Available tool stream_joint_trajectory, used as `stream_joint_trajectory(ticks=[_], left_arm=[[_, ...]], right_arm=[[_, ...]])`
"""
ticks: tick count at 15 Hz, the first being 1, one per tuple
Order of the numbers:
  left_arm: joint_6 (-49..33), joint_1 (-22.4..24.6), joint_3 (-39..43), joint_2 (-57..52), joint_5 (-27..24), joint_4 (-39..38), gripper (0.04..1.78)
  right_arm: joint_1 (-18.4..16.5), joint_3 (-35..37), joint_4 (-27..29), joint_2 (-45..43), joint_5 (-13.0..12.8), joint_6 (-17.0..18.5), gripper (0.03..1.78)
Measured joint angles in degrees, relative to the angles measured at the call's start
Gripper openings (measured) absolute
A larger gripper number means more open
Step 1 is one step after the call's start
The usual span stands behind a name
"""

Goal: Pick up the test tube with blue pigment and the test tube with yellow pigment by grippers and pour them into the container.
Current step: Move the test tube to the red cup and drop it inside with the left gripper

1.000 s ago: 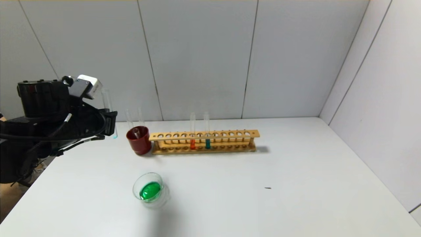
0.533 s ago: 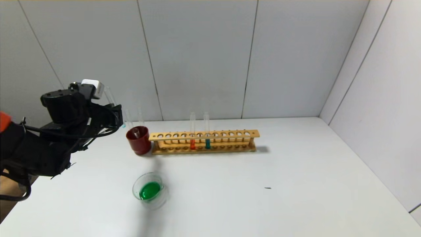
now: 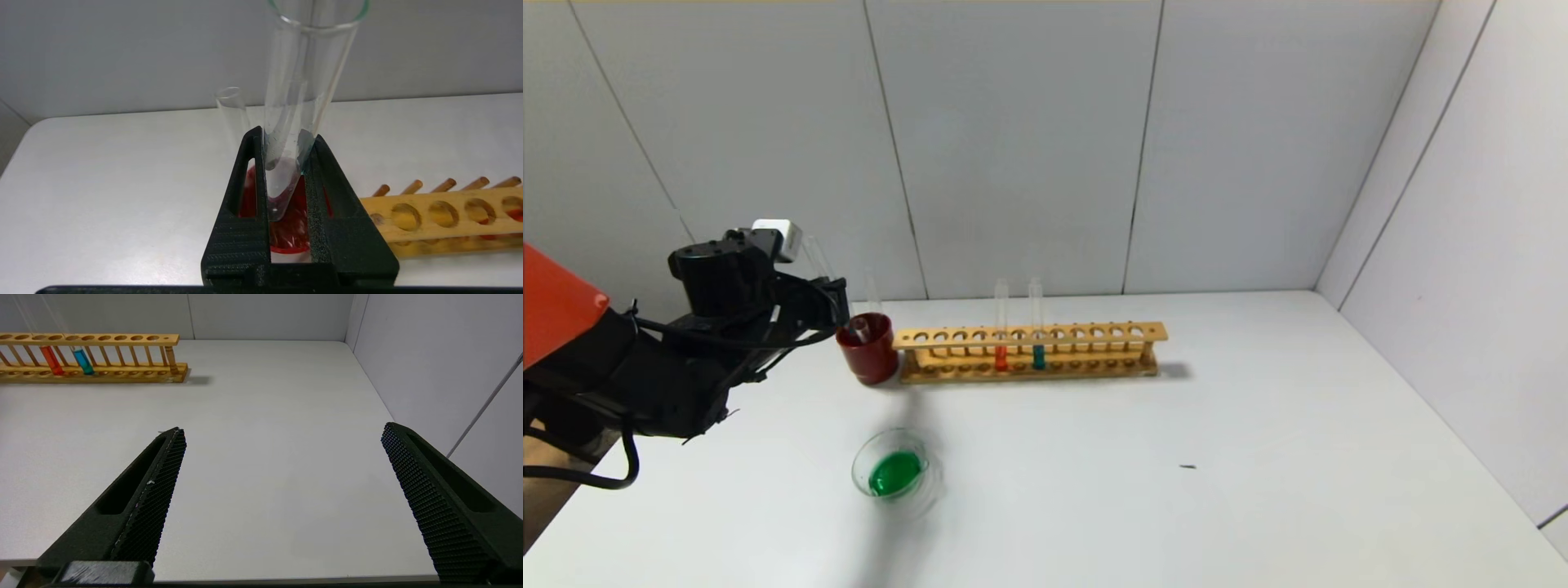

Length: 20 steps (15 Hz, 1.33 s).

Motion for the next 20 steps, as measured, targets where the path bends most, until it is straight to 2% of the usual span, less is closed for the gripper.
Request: stream_joint_trajectory(ticks=[20], left_arm=[[-1.93, -0.09, -1.0, 5.24, -0.28, -1.77, 0.3]], right_arm=[[0.0, 0.0, -0.02, 0.0, 0.0, 0.0, 1.75]])
